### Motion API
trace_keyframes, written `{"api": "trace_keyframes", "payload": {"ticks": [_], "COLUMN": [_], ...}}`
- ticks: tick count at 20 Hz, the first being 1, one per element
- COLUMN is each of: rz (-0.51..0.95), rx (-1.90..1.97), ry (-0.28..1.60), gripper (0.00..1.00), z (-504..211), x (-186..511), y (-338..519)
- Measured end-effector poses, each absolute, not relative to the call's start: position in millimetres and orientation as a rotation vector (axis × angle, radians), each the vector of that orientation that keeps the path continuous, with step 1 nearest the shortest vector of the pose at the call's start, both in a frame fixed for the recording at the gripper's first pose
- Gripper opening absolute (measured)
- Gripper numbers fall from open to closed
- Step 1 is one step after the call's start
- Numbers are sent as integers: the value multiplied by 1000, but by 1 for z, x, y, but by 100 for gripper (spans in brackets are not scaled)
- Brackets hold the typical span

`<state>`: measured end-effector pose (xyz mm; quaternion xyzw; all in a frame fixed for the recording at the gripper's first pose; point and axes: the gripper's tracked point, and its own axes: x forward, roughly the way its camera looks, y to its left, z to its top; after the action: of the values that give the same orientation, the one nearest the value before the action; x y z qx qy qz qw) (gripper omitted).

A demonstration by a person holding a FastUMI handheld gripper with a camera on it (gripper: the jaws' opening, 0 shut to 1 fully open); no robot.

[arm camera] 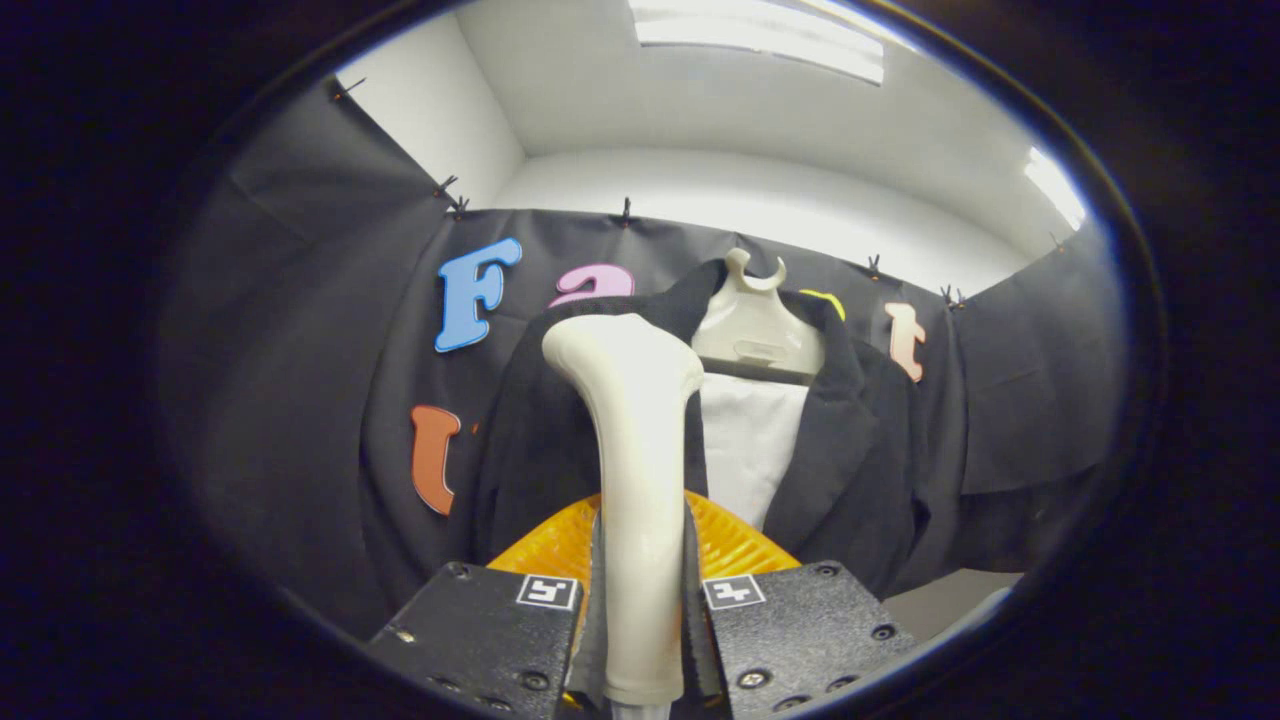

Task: Iron the clothes twice with a garment steamer, once on the left side and once on the right side.

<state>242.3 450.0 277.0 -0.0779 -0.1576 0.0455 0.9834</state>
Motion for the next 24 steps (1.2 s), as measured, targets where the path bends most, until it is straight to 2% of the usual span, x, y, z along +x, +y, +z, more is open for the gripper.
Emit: {"api": "trace_keyframes", "payload": {"ticks": [21,24], "rz": [96,102], "rx": [-282,-300], "ry": [-78,-12], "gripper": [32,32], "z": [115,75], "x": [198,189], "y": [416,413]}}
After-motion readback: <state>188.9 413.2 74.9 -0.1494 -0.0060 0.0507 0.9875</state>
